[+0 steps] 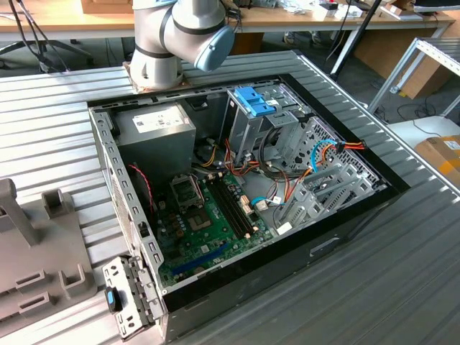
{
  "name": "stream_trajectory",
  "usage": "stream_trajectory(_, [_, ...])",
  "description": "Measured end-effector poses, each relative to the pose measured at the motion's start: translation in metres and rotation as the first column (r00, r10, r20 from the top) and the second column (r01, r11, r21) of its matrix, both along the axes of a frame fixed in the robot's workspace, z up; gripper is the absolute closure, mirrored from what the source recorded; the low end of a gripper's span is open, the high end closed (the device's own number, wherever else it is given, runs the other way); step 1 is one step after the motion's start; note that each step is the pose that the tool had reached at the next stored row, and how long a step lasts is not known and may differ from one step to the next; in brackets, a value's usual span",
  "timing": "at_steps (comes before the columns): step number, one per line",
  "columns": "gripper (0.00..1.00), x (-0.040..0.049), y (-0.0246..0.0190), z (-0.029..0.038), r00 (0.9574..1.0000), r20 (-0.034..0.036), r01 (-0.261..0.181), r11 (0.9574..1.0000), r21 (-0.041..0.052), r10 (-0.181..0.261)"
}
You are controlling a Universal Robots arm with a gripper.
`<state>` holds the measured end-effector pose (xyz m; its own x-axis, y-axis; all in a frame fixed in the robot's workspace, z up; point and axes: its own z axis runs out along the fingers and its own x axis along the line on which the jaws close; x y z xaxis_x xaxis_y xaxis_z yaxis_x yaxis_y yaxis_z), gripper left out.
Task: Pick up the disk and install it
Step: 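Pick up the disk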
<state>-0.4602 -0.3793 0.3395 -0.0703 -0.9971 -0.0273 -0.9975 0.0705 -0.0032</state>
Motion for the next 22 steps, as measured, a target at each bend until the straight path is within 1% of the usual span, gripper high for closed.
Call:
stream_trajectory(4, [0.40, -0.0015, 0.0000, -0.0124, 1.0000, 0.0001, -0.002, 1.0000, -0.0001, 0.002])
stream_trajectory(7, [0.40, -0.0021, 0.0000, -0.0188, 1.0000, 0.0001, -0.002, 1.0000, -0.0001, 0.002])
stream_trajectory(8, [0.40, -0.0026, 0.0000, -0.0219, 1.0000, 0.0004, -0.003, 1.0000, 0.0000, 0.003])
stream_trajectory(9, [0.40, -0.0028, 0.0000, -0.0233, 1.0000, 0.0011, -0.004, 1.0000, 0.0003, 0.004])
stream_trajectory(13, [0.40, -0.0032, 0.0000, -0.0253, 1.0000, 0.0020, -0.006, 1.0000, 0.0009, 0.006])
stream_trajectory(15, [0.40, -0.0038, 0.0000, -0.0287, 1.0000, 0.0020, -0.006, 1.0000, 0.0008, 0.006])
stream_trajectory(16, [0.40, -0.0039, 0.0000, -0.0292, 1.0000, 0.0017, -0.006, 1.0000, 0.0007, 0.006])
stream_trajectory(22, [0.40, -0.0034, 0.0000, -0.0294, 1.0000, 0.0018, -0.006, 1.0000, 0.0008, 0.006])
